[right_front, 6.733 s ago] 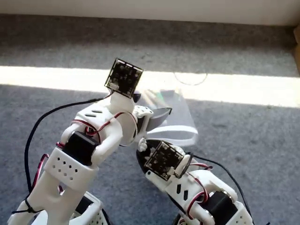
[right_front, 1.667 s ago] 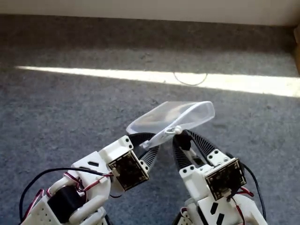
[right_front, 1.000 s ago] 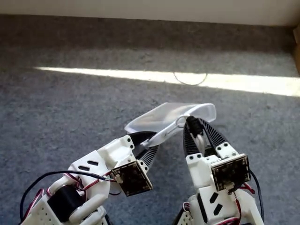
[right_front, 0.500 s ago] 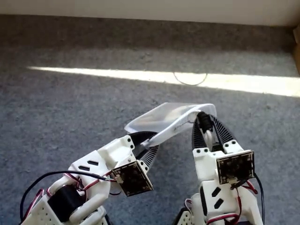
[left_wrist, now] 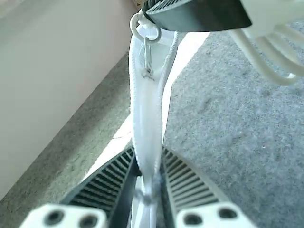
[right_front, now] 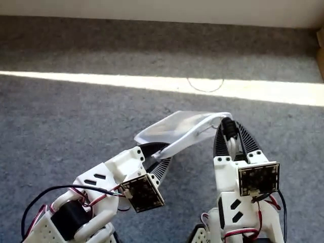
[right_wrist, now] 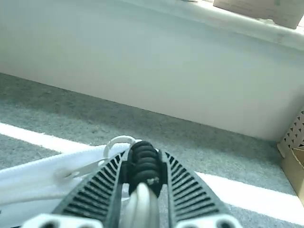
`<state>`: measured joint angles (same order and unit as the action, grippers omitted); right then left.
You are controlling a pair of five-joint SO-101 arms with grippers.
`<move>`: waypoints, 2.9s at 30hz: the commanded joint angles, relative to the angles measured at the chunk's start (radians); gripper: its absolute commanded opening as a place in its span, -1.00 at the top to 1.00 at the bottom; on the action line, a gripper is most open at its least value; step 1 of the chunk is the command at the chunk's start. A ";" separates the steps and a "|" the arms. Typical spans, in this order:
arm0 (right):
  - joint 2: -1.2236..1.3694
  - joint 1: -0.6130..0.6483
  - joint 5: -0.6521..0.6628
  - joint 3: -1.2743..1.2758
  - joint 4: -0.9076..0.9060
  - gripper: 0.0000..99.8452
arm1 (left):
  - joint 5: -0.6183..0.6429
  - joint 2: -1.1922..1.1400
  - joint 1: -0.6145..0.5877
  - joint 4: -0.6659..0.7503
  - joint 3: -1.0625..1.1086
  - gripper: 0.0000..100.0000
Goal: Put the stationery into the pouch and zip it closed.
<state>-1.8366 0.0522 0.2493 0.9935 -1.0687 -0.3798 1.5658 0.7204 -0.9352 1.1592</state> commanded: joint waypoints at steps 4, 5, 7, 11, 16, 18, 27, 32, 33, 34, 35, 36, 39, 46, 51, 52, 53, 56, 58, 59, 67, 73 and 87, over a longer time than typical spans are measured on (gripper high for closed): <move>0.001 -0.035 -0.002 -0.007 0.047 0.99 | -0.009 0.010 -0.001 0.003 -0.013 0.99; 0.001 -0.035 -0.002 -0.008 0.047 0.99 | -0.009 0.010 -0.001 0.003 -0.013 0.99; 0.001 -0.035 -0.002 -0.008 0.047 0.99 | -0.009 0.010 -0.001 0.003 -0.013 0.99; 0.001 -0.053 -0.002 -0.007 0.047 0.99 | -0.009 0.010 -0.001 0.003 -0.013 0.99; 0.002 -0.133 -0.002 -0.004 0.088 0.99 | -0.009 0.010 -0.001 0.003 -0.013 0.99; 0.001 -0.133 -0.002 0.005 0.088 0.99 | -0.009 0.010 -0.001 0.003 -0.013 0.99; 0.001 -0.134 -0.002 0.008 0.090 0.99 | -0.009 0.010 -0.001 0.003 -0.013 0.99; 0.001 -0.150 -0.002 0.030 0.117 0.99 | -0.009 0.010 -0.022 0.003 -0.013 0.99; 0.001 -0.150 -0.002 0.030 0.117 0.99 | -0.009 0.010 -0.033 0.003 -0.013 0.99; 0.001 -0.151 -0.002 0.030 0.117 0.99 | -0.009 0.010 -0.042 0.005 -0.013 0.99; 0.001 -0.151 -0.002 0.028 0.117 0.99 | -0.009 0.010 -0.048 0.006 -0.013 0.99; 0.001 -0.151 -0.002 0.028 0.117 0.99 | -0.009 0.010 -0.053 0.006 -0.013 0.99; 0.001 -0.151 -0.002 0.028 0.117 0.99 | -0.009 0.010 -0.051 0.006 -0.013 0.99; 0.001 -0.153 0.000 0.031 0.117 0.99 | -0.009 0.010 -0.053 0.008 -0.013 0.99; 0.001 -0.174 0.000 0.031 0.117 0.99 | -0.009 0.010 -0.053 0.006 -0.013 0.99; 0.001 -0.189 0.005 0.031 0.119 0.99 | -0.009 0.010 -0.053 0.005 -0.013 0.99; 0.001 -0.203 0.006 0.031 0.128 0.99 | -0.009 0.010 -0.053 0.005 -0.013 0.99; 0.001 -0.225 0.003 0.035 0.143 0.99 | -0.009 0.010 -0.053 0.005 -0.013 0.99; 0.001 -0.226 0.003 0.035 0.143 0.99 | -0.009 0.010 -0.053 0.005 -0.013 0.99; 0.001 -0.226 0.003 0.035 0.143 0.99 | -0.009 0.010 -0.053 0.003 -0.013 0.99; 0.001 -0.229 0.005 0.035 0.145 0.99 | -0.009 0.010 -0.053 0.003 -0.013 0.99; 0.001 -0.231 0.005 0.035 0.145 0.99 | -0.009 0.010 -0.054 0.003 -0.013 0.99; 0.001 -0.283 0.005 0.035 0.157 0.99 | -0.009 0.010 -0.054 0.003 -0.013 0.99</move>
<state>-1.8351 -0.1841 0.2509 1.0365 -0.9643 -0.3798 1.5658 0.7004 -0.9337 1.1592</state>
